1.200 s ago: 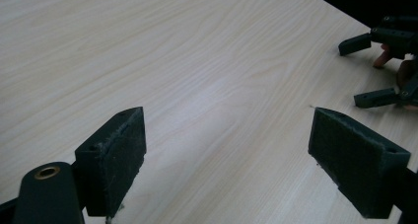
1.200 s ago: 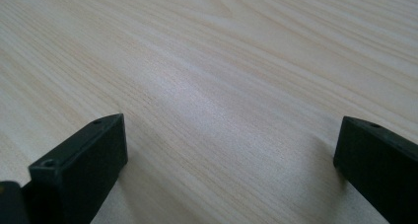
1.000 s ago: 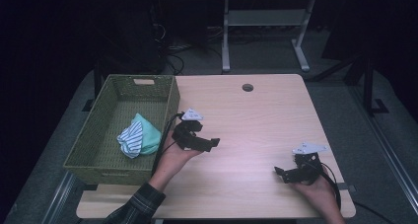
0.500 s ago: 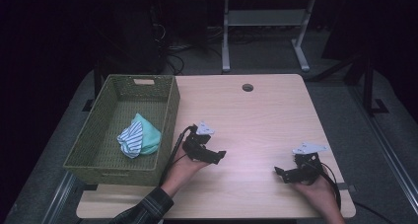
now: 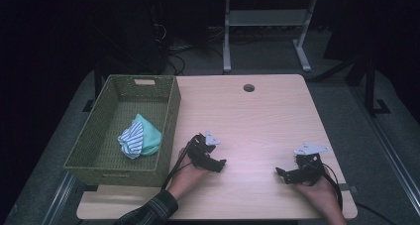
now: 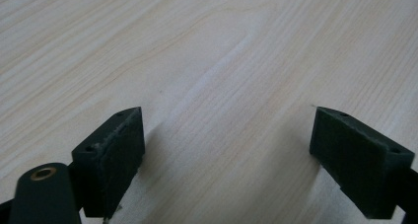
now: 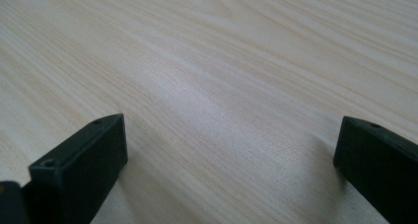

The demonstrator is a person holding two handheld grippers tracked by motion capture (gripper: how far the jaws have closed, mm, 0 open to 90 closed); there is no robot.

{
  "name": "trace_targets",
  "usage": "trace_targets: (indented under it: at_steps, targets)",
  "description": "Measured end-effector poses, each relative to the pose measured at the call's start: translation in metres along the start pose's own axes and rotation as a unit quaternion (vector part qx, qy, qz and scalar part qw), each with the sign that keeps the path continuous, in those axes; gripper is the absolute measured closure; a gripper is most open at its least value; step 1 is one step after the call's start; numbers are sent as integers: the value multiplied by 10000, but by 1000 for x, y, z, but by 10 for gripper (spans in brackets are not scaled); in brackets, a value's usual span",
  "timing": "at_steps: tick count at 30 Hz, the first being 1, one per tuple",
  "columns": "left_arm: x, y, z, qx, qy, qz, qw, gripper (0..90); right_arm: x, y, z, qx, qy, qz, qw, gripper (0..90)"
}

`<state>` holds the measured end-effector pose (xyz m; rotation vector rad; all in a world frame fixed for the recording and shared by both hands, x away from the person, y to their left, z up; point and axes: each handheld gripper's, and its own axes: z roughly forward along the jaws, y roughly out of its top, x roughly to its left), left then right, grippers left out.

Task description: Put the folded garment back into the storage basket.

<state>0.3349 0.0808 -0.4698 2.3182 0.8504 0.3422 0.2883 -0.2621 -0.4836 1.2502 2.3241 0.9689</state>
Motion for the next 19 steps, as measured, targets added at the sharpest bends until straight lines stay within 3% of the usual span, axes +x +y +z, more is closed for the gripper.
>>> trace_targets:
  at_steps: [3,10,19]
  targets:
    - [1,-4,0,-142,-48,-58,9999,126,0,0,0,-1,3,-4,10000,0]
    - [3,-11,2,-486,-147,16,9987,123,0,0,0,-3,3,-12,10000,0]
    - [3,-12,2,-486,-151,8,9987,123,0,0,0,-3,3,-11,10000,0]
